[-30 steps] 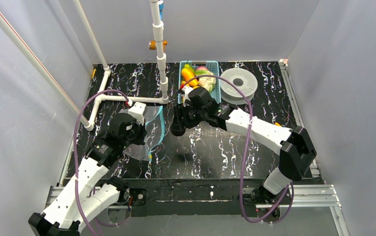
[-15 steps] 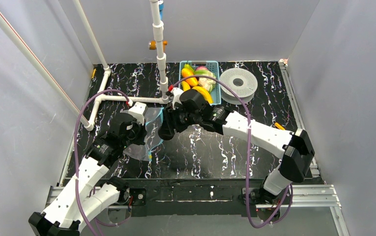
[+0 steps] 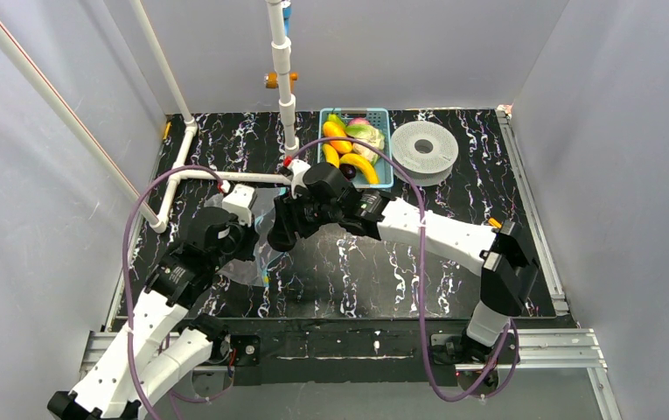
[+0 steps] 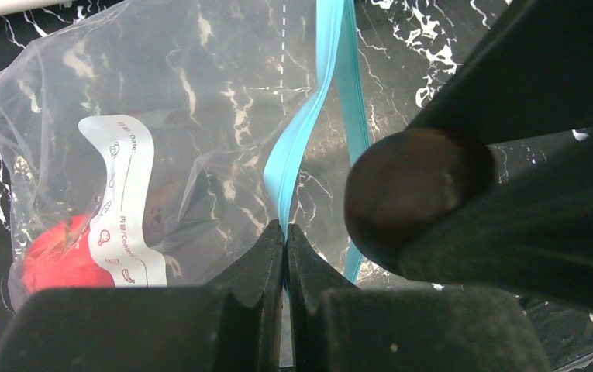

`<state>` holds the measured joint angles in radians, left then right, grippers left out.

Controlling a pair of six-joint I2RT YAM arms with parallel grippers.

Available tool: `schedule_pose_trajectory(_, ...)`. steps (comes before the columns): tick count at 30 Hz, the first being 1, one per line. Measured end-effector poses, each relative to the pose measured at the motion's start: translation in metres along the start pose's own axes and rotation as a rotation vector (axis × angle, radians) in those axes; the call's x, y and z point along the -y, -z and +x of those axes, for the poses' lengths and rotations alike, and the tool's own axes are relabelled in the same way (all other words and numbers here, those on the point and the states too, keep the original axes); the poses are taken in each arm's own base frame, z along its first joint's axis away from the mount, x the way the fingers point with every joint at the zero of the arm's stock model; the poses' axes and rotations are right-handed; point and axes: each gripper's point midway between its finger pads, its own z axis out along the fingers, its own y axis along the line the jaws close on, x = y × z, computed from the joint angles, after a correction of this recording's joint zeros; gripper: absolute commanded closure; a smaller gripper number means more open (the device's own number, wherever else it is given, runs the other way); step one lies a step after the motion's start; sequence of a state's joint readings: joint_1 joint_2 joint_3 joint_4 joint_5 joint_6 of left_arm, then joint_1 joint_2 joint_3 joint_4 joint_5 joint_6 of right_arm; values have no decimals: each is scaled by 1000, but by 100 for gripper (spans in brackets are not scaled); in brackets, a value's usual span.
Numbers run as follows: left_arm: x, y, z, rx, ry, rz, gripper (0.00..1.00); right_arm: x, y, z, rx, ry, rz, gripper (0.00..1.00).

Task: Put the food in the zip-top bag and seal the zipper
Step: Place the fake fruit in the zipper food storage bag.

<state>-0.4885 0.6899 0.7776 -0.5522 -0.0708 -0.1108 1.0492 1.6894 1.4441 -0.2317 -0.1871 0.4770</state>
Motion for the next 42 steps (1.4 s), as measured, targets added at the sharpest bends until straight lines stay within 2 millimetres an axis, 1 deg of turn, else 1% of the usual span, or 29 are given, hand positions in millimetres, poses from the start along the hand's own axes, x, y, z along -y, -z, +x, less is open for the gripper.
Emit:
schedule_pose_trajectory(4,0,6,-4,37,3,6,100,6,-8,3,-7,-4,17,80)
schedule_pose_trajectory(8,2,9,-7,56,2,17,100,6,-14,-3,11,-3,18,67)
schedule_pose_trajectory(11,3,9,-6,54,0,23,100,5,-20,-11,32,-5,16,47)
schedule_pose_trajectory(13,3,9,-6,52,-1,27,100,6,-23,-13,41,-8,16,36)
schedule_pose_trajectory(16,4,9,-5,54,-3,29,100,8,-26,-13,44,-13,23,24)
schedule_pose_trajectory(19,4,10,-6,64,-3,30,100,9,-27,-14,50,-15,29,15)
schedule_pose_trajectory(21,4,11,-7,70,-3,31,100,9,-27,-16,57,-11,30,12)
schedule_pose_trajectory(28,3,11,-8,78,-5,27,100,10,-27,-16,59,-8,35,13)
schedule_pose_trajectory(31,3,11,-8,78,-6,24,100,13,-24,-16,67,4,48,13)
schedule_pose_trajectory(34,1,11,-8,78,-5,14,100,17,-13,-14,77,25,73,13)
schedule_pose_trajectory(36,-4,9,-8,75,0,-16,100,20,8,-17,110,48,99,13)
schedule_pose_trajectory(37,-8,8,-8,72,3,-40,100,20,18,-20,128,56,104,10)
schedule_pose_trajectory(38,-10,7,-7,65,5,-53,100,24,35,-30,168,59,116,2)
schedule_pose_trajectory(39,-11,5,-6,58,6,-55,100,30,45,-38,201,53,129,2)
schedule_pose_trajectory(40,-11,4,-5,51,6,-56,100,36,51,-41,216,39,139,2)
schedule_pose_trajectory(41,-10,4,-5,52,6,-56,100,43,50,-39,213,-17,118,2)
schedule_pose_trajectory(42,-10,5,-5,54,6,-55,100,56,40,-25,171,-66,122,2)
